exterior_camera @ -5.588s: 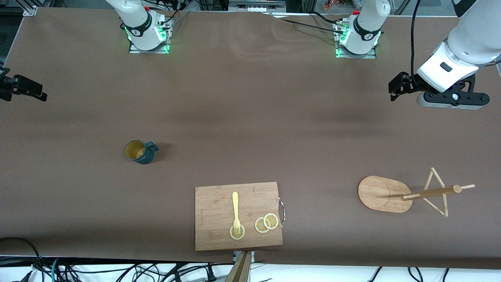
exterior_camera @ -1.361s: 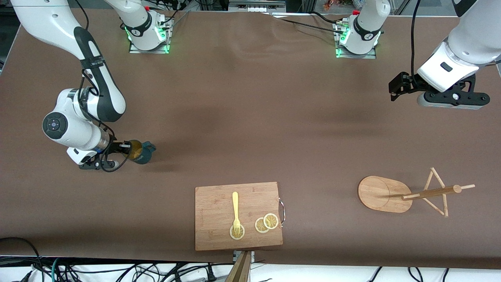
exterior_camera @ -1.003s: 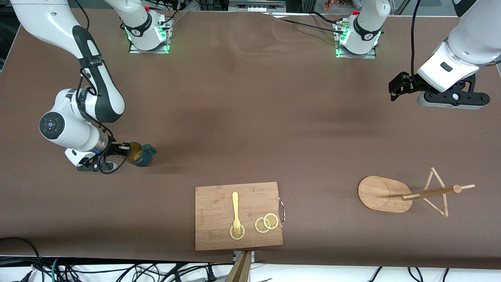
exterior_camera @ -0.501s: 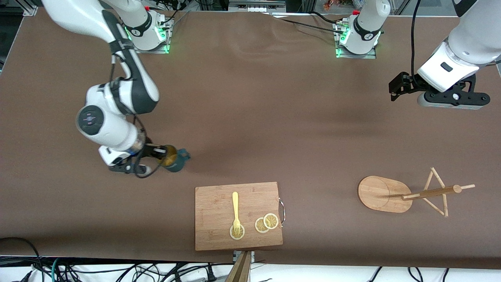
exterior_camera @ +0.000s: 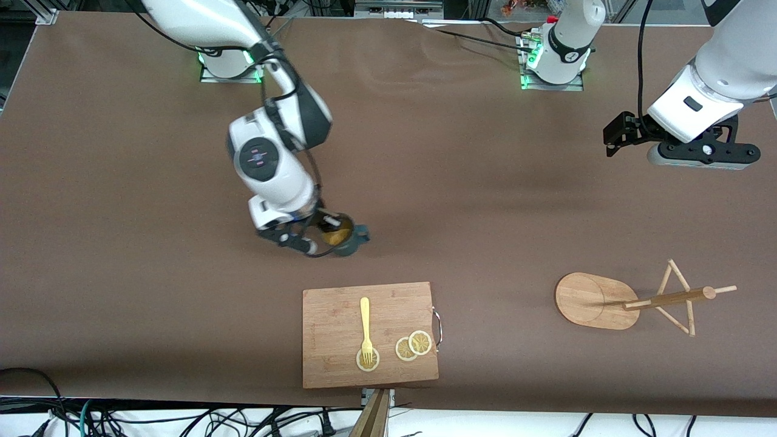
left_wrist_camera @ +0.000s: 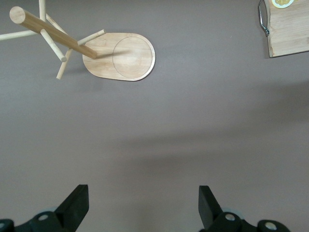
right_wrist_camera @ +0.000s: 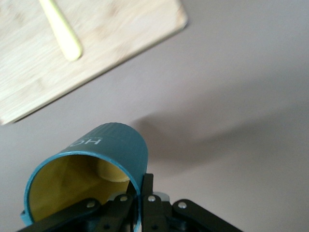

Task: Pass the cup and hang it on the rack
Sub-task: 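Carry the teal mug with the right gripper toward the table middle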

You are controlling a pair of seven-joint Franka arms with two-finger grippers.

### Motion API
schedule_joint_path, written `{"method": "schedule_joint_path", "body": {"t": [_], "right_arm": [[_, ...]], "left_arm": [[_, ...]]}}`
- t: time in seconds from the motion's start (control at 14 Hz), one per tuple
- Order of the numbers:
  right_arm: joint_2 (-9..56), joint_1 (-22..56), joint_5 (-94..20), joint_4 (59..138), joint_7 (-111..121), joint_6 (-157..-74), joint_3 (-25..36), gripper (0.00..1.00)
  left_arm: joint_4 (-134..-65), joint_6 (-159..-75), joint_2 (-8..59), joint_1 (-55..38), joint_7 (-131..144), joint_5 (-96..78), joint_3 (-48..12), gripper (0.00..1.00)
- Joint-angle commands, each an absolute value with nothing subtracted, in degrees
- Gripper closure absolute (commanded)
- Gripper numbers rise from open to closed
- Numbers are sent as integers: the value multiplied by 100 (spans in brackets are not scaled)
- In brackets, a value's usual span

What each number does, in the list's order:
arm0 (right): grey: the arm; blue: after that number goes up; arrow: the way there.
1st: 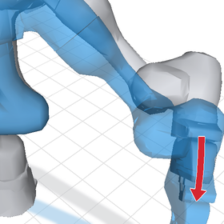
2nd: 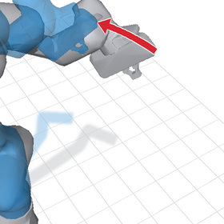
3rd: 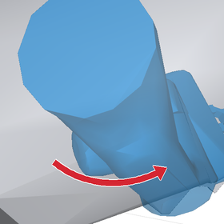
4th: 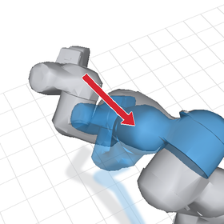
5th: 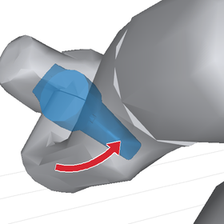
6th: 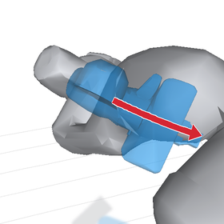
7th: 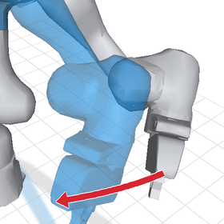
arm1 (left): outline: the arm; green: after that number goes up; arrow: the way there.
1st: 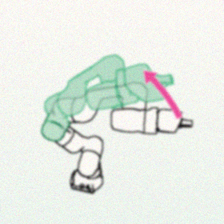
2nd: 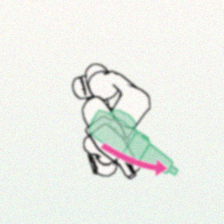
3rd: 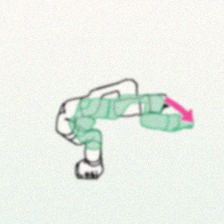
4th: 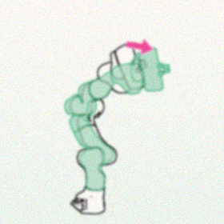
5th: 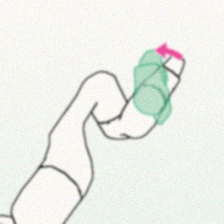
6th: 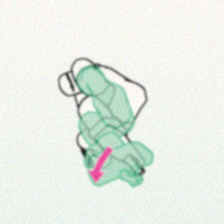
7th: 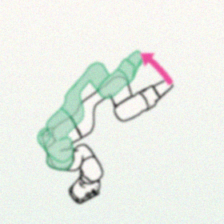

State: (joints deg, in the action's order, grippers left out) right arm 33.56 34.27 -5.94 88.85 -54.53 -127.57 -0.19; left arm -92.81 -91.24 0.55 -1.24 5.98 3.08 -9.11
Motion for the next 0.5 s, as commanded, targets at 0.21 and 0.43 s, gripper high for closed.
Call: {"method": "schedule_joint_path", "body": {"t": [0.21, 0.43], "right_arm": [[4569, 4438, -624, 7262, -7047, -12718, 62, 100], [4790, 4806, -633, 7040, -7459, -13050, 53, 100]], "left_arm": [[-9141, -9026, 105, -62, 492, 202, -914, 0], [-9149, -9018, 105, -62, 492, 193, -905, 0]]}}
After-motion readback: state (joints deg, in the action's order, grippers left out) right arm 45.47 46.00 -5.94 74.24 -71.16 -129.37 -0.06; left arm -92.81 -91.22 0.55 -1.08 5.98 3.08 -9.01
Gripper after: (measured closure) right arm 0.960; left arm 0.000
